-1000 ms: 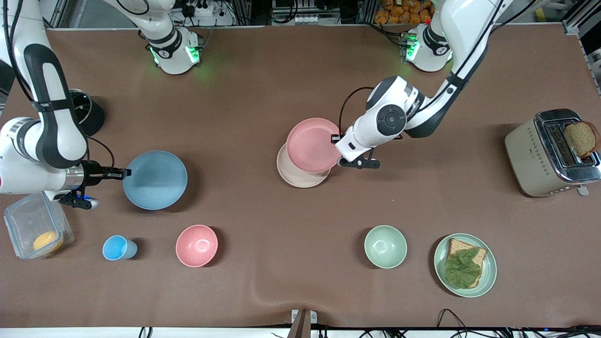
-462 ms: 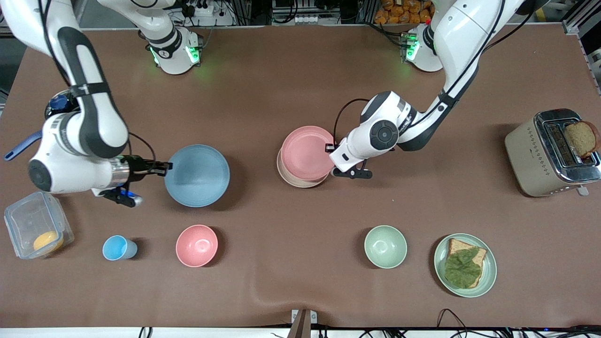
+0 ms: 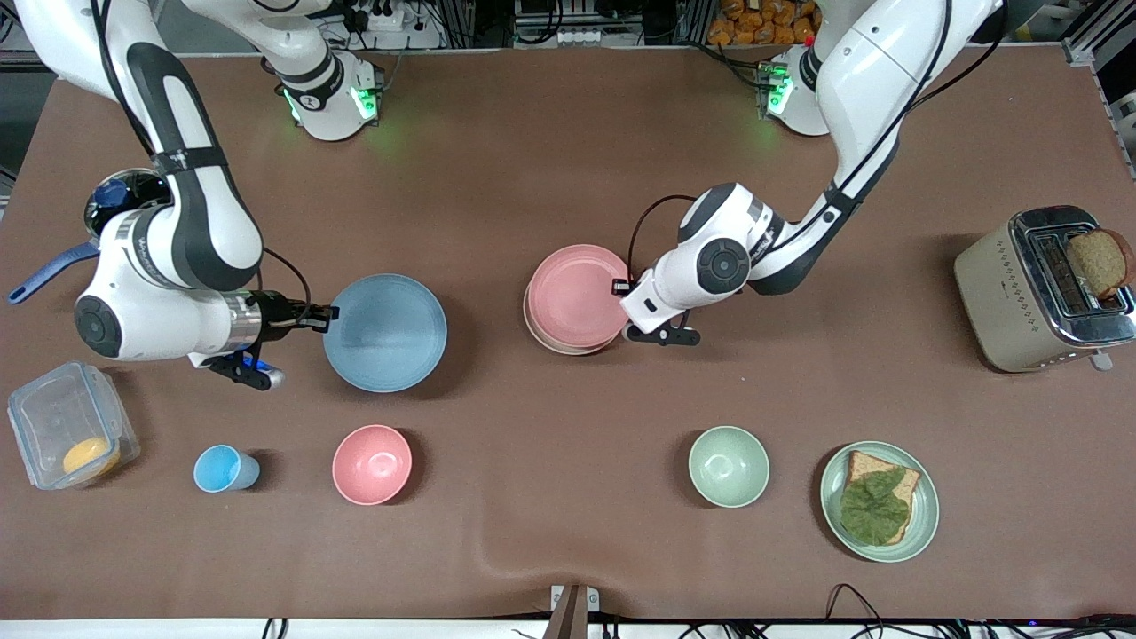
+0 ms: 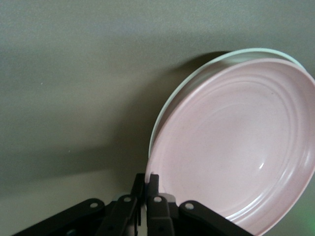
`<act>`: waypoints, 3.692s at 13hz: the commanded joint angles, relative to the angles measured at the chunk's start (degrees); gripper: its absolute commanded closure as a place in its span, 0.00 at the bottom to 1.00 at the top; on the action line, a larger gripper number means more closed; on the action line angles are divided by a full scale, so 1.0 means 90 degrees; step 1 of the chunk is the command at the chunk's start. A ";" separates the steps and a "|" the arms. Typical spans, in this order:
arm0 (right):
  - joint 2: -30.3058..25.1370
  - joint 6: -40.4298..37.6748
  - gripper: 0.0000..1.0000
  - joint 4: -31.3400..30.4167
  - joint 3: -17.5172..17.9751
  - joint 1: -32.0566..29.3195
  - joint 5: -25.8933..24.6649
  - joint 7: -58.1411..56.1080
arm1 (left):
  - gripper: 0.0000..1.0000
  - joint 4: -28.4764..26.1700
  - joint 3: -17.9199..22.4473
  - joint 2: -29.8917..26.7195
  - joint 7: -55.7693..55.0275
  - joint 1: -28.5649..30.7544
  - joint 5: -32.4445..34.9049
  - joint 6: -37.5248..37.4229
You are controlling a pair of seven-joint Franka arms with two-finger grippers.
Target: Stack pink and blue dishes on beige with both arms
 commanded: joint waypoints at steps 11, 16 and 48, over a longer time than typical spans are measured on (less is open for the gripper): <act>-0.0212 0.0170 1.00 -0.0223 0.0007 0.0357 0.0163 0.0861 | 0.00 0.0333 0.0158 0.0278 -0.0092 -0.0235 0.0403 0.0175; -0.0221 0.0657 1.00 -0.0446 0.0017 0.1626 0.0434 0.2687 | 0.00 0.0362 0.0246 -0.0627 -0.0044 -0.0059 0.0453 -0.0369; 0.0207 0.3394 1.00 -0.1004 0.0007 0.4100 0.1648 0.4976 | 0.00 0.1875 0.2814 -0.4058 0.3052 0.0732 0.0453 -0.5069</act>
